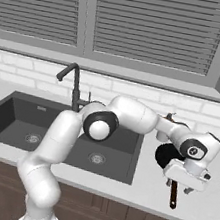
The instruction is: Pick the pan and sponge and place them into the sink. Then turn on the water.
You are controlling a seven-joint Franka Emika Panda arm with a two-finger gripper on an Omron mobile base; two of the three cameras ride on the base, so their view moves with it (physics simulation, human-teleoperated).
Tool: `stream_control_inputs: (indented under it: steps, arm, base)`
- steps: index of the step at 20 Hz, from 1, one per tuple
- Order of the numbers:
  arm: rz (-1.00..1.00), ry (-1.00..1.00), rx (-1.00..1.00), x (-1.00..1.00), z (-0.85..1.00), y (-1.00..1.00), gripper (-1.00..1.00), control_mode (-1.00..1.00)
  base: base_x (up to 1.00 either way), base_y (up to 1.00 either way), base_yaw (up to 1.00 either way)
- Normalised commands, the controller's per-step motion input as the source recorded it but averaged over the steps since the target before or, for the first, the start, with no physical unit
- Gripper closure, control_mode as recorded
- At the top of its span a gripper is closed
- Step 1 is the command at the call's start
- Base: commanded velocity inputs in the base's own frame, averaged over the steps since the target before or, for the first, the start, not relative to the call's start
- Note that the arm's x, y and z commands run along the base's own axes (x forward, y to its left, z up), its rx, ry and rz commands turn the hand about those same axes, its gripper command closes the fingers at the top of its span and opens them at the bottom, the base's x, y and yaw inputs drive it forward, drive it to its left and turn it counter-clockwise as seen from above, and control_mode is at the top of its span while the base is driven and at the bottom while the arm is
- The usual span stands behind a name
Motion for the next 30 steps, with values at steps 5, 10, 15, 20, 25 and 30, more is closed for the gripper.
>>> stream_control_inputs:
  steps: [5, 10, 15, 20, 25, 30]
  arm:
    - [0.0, -0.01, 0.0, 0.0, -0.39, 0.01, -1.0, -1.0]
    - [0.0, -0.03, 0.0, 0.0, -0.29, 0.0, -1.0, -1.0]
    - [0.0, -0.03, 0.0, -0.03, -0.2, 0.0, -1.0, -1.0]
    - [-0.04, -0.08, -0.06, -0.25, -0.29, 0.09, -1.0, -1.0]
    - [-0.11, -0.05, -0.08, -0.3, -0.29, 0.32, -1.0, -1.0]
    - [-0.07, -0.01, -0.09, -0.22, -0.18, 0.3, -1.0, -1.0]
  base:
    - [0.0, 0.0, 0.0]
    - [0.0, 0.0, 0.0]
    - [0.0, 0.0, 0.0]
    - [0.0, 0.0, 0.0]
    - [0.0, 0.0, 0.0]
    - [0.0, 0.0, 0.0]
